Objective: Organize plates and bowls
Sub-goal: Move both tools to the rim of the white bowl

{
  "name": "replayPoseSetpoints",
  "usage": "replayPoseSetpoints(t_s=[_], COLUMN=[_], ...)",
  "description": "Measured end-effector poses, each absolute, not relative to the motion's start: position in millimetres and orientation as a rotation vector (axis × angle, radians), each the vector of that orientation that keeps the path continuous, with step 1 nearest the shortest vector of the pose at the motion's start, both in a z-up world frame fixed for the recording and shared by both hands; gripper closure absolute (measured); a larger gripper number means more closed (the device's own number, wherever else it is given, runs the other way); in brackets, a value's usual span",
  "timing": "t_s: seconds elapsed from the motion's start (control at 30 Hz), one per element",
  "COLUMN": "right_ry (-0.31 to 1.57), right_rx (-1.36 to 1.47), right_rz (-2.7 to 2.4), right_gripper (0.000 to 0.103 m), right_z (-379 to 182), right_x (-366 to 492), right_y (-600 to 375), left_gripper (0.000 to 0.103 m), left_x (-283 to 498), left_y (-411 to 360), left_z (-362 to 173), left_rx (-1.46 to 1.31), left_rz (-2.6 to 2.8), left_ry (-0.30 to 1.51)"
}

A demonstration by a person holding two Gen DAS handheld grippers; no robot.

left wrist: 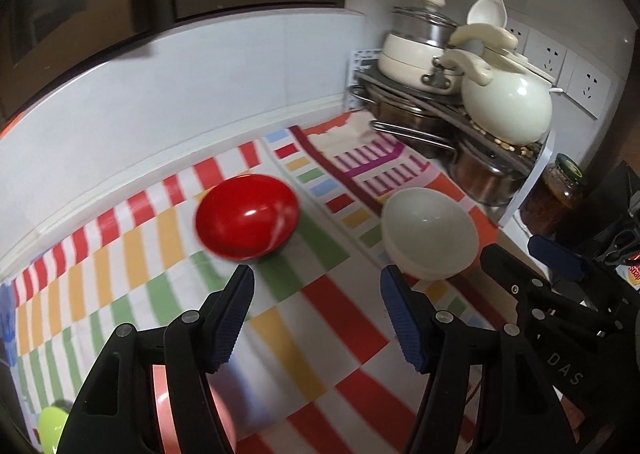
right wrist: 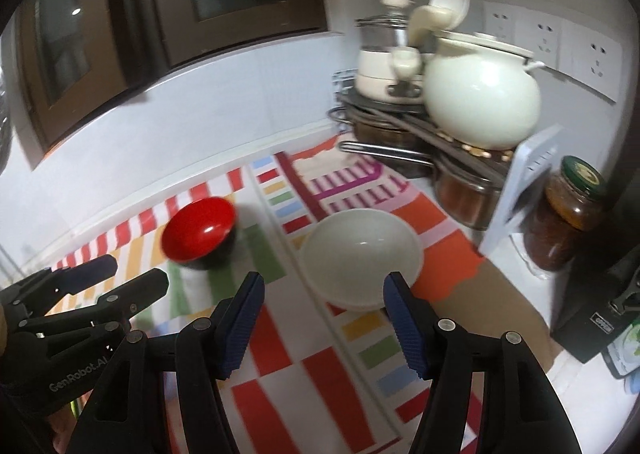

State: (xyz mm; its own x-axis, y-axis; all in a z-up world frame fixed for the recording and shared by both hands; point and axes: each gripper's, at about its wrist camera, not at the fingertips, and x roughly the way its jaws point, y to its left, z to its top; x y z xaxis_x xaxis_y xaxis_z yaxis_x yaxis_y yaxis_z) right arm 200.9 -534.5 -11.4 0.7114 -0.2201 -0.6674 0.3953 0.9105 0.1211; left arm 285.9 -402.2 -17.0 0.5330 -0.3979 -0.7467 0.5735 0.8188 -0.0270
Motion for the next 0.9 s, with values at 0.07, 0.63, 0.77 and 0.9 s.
replayPoseSetpoints(t_s=[0.07, 0.63, 0.77, 0.9], right_ry=[0.7, 0.777, 0.814, 0.85], right_rx=[0.279, 0.404, 0.426, 0.445], right_rz=[-0.366, -0.48, -0.506, -0.516], right_gripper=[0.04, 0.041, 0.044, 0.049], right_z=[-14, -62, -80, -94], right_x=[202, 232, 239, 243], right_y=[-546, -632, -648, -658], left_gripper=[0.038, 0.04, 0.045, 0.049], left_x=[289, 335, 346, 353], left_y=[-417, -515, -531, -540], left_z=[-18, -72, -92, -109], left_rx=[0.239, 0.284, 0.307, 0.318], left_rz=[-0.603, -0.634, -0.616, -0.605], left_ry=[0.83, 0.964, 1.014, 1.055])
